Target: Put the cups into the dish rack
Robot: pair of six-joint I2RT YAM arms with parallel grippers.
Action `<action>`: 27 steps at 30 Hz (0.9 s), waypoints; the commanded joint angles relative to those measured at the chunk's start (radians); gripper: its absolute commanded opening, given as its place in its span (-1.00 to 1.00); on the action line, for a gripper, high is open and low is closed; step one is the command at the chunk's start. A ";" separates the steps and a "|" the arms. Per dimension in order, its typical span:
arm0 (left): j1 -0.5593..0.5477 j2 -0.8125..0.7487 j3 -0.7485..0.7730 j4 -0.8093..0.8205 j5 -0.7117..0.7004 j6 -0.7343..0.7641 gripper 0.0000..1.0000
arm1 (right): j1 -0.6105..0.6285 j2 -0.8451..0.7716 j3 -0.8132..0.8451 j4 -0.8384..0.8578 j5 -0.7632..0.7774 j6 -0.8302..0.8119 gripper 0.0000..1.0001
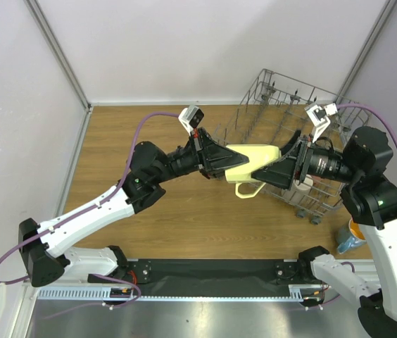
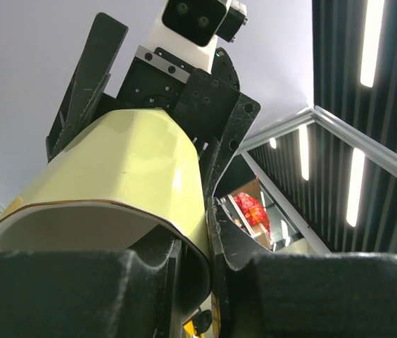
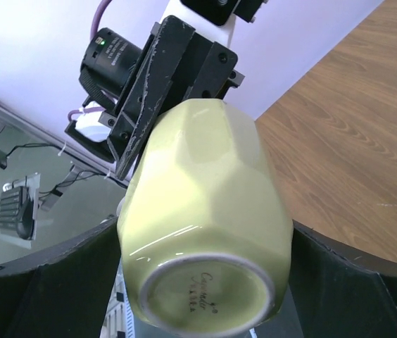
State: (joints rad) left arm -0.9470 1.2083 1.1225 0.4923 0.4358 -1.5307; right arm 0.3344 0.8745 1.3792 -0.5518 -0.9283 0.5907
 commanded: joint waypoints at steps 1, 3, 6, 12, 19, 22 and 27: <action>-0.007 -0.035 0.007 0.163 -0.002 -0.026 -0.99 | -0.001 -0.017 0.006 0.053 -0.089 -0.003 0.89; -0.009 -0.032 0.003 0.164 0.006 -0.026 -0.99 | -0.005 -0.022 0.001 0.078 -0.110 0.009 0.89; -0.010 -0.024 0.017 0.167 0.032 -0.026 -0.99 | -0.012 -0.025 -0.002 0.108 -0.129 0.034 0.91; -0.012 -0.032 0.022 0.134 0.046 -0.006 -0.99 | -0.017 -0.031 -0.017 0.176 -0.152 0.107 0.96; -0.015 -0.041 0.048 0.013 0.057 0.040 -0.99 | -0.018 -0.026 -0.032 0.156 -0.138 0.141 0.96; -0.021 -0.050 0.094 -0.075 0.052 0.102 -0.99 | -0.017 -0.020 -0.025 0.113 -0.119 0.120 0.92; -0.024 -0.049 0.066 -0.023 0.038 0.058 -0.99 | -0.011 -0.022 -0.042 0.138 -0.130 0.130 0.32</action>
State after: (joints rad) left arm -0.9607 1.1946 1.1542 0.4171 0.4999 -1.4830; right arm 0.3149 0.8635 1.3350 -0.4599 -1.0279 0.6983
